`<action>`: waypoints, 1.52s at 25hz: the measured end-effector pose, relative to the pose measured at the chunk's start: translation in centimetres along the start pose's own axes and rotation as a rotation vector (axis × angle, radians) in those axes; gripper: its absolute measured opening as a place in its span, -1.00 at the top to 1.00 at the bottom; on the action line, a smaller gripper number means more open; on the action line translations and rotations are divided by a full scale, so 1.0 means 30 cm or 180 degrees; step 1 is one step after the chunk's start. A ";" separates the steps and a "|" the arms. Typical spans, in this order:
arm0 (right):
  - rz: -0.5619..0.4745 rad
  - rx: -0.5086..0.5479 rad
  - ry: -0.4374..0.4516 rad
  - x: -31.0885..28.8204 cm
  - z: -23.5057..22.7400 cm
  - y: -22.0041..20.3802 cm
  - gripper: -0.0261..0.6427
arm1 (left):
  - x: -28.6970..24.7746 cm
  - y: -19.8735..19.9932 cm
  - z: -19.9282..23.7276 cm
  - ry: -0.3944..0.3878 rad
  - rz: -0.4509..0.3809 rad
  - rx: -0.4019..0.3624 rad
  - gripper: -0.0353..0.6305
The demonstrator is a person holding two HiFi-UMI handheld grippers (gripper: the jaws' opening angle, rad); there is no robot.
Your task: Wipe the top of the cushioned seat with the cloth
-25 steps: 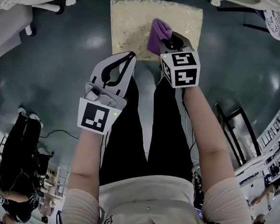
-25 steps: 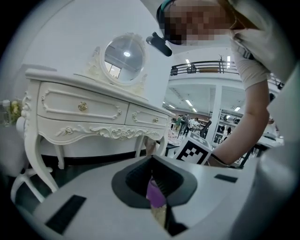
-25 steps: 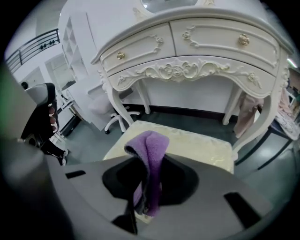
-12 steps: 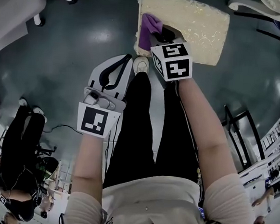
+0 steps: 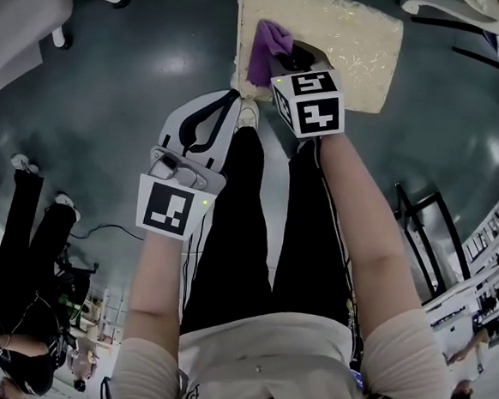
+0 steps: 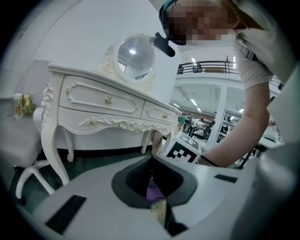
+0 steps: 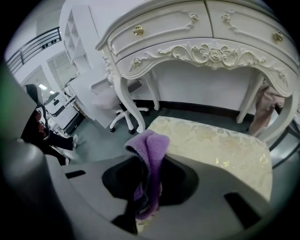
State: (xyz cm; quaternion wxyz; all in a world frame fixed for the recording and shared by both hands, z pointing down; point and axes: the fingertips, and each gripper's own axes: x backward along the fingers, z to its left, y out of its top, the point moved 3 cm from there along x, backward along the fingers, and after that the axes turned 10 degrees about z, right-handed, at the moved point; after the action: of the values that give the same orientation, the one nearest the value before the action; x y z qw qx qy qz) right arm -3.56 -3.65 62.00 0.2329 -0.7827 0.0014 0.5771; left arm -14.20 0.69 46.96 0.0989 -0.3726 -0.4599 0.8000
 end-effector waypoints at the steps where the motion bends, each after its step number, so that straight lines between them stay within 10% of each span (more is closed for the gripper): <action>1: -0.0008 -0.0014 -0.0008 0.027 -0.023 -0.021 0.67 | -0.007 0.007 -0.038 -0.0015 -0.0001 -0.0015 0.86; 38: 0.0311 0.0020 -0.0438 0.245 -0.764 -0.334 0.67 | -0.532 0.118 -0.478 -0.0088 -0.0104 -0.0018 0.86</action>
State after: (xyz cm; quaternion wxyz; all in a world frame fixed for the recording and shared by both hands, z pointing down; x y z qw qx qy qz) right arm 22.29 -1.15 64.14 0.2065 -0.7395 0.0254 0.6402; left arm 7.50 0.22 47.87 0.1046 -0.3542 -0.4694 0.8020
